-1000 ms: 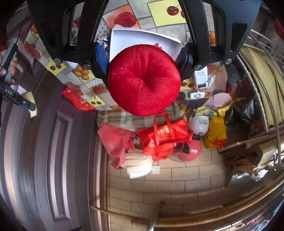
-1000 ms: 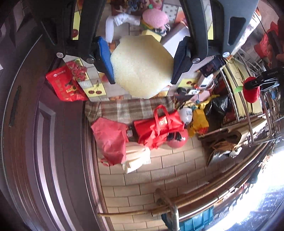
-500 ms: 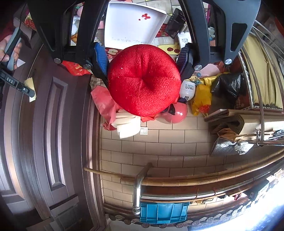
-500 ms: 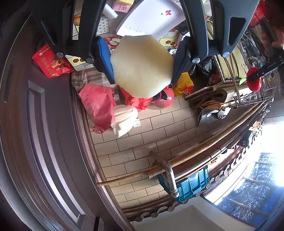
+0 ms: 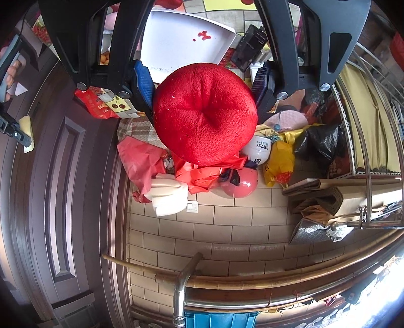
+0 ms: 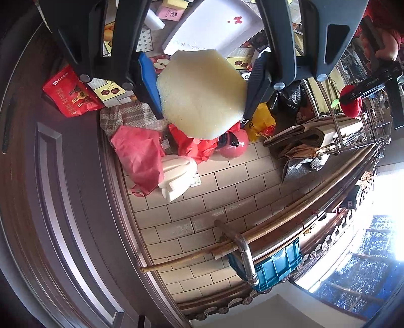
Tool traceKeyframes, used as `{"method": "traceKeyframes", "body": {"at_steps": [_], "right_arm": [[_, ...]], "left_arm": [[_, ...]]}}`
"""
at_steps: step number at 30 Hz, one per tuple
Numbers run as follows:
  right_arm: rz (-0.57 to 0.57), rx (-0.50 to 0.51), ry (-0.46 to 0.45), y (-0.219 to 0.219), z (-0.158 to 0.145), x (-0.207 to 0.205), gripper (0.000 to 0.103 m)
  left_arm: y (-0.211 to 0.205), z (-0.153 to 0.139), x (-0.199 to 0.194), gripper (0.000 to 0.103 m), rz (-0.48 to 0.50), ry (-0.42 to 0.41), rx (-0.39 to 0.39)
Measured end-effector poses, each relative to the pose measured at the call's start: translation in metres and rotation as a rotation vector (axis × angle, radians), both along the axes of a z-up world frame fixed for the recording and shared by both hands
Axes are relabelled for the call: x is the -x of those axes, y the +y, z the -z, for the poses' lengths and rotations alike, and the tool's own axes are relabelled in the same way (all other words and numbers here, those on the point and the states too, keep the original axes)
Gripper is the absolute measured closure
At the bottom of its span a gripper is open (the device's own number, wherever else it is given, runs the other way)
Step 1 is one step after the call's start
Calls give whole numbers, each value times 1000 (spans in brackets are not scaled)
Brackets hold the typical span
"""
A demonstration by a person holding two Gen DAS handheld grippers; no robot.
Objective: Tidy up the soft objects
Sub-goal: 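Lift and carry the red ball and yellow foam pad toward the white tray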
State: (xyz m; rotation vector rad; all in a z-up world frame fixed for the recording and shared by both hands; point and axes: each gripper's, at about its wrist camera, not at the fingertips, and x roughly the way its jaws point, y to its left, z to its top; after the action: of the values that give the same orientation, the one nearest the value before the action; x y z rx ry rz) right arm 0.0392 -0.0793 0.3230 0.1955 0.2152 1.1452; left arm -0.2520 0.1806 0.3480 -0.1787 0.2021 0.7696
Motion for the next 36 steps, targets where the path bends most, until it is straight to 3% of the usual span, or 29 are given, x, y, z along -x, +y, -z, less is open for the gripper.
{"method": "traceKeyframes", "body": {"at_steps": [20,36], "right_arm": [[-19,47,9,24,5,-1,41],[-57,95,42,63,21,-13,40]], "left_arm": [[15,-4,10,38,-25,-38,7],[42,11,-18,38,-8,-9,44]]}}
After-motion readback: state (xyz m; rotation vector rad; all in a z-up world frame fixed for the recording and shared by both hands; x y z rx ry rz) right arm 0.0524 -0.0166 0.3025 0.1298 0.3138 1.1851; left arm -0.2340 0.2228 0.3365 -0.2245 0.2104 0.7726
